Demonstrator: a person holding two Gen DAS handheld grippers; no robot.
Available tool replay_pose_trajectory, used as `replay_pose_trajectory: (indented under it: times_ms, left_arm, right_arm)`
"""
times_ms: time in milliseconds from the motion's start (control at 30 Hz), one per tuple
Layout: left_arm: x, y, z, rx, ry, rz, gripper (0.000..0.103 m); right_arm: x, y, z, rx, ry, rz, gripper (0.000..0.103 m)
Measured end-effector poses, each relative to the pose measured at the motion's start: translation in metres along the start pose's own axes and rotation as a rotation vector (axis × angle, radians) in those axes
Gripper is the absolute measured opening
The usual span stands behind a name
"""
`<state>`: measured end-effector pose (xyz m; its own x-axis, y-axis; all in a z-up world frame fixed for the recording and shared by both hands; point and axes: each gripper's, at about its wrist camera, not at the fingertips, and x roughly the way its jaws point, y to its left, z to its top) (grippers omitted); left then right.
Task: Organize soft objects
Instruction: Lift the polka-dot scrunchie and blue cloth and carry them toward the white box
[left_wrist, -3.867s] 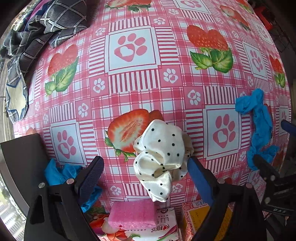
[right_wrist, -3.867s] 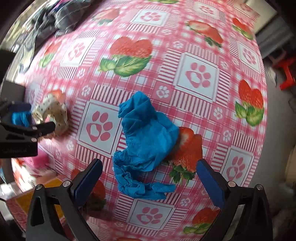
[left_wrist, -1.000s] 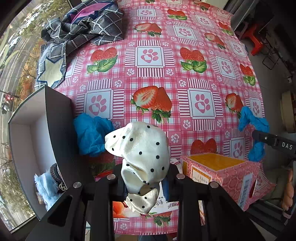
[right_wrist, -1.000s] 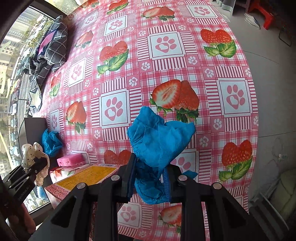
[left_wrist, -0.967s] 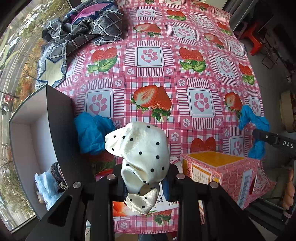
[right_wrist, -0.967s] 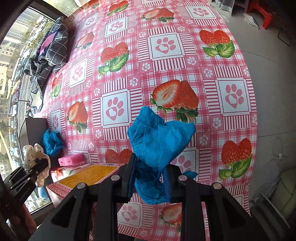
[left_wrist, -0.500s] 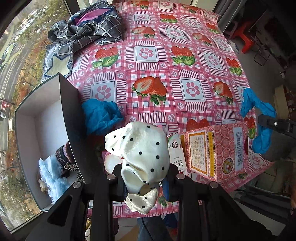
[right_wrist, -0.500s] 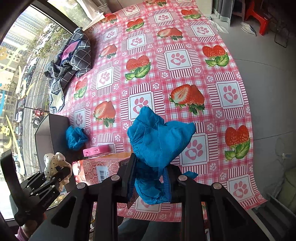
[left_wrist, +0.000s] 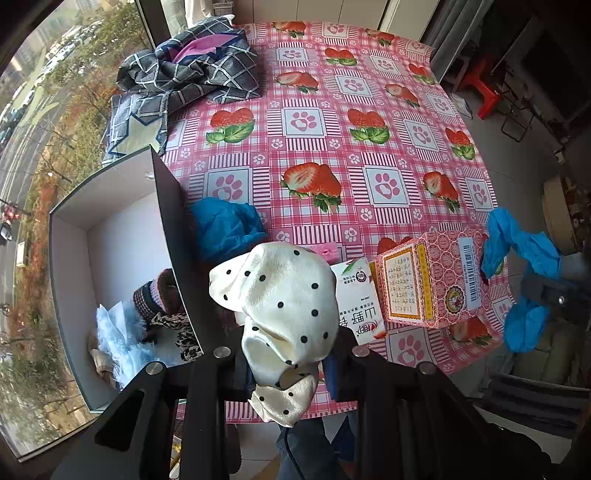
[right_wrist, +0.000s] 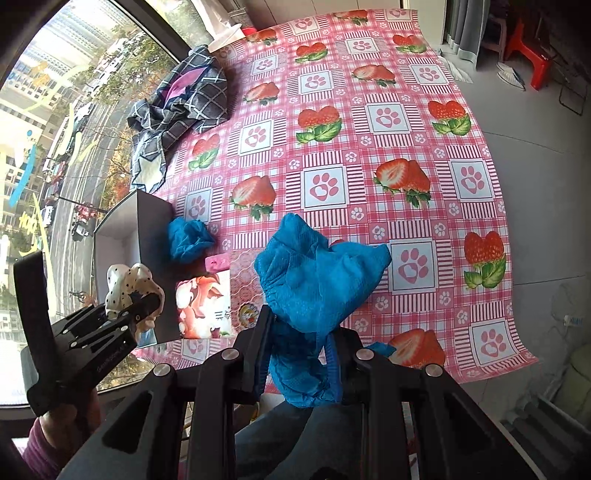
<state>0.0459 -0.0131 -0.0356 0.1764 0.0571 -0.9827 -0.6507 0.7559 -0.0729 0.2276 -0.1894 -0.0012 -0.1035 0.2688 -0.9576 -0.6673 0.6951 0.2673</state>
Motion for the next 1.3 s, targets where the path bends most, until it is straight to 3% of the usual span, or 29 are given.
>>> replay_pose_trajectory:
  times_ms: [300,700,1300]
  left_arm:
    - [-0.017,0.028,-0.015,-0.038,-0.046,0.014,0.03]
    - [-0.03,0.081,-0.037,-0.178,-0.074,0.046,0.03]
    - [-0.042,0.131,-0.061,-0.342,-0.095,0.07,0.03]
  right_arm:
    - [-0.003,0.044,-0.014,-0.086,-0.013,0.015,0.027]
    - [0.017,0.106,-0.022,-0.241,0.04,0.042,0.027]
    - [0.035,0.164,-0.02,-0.4,0.096,0.051,0.027]
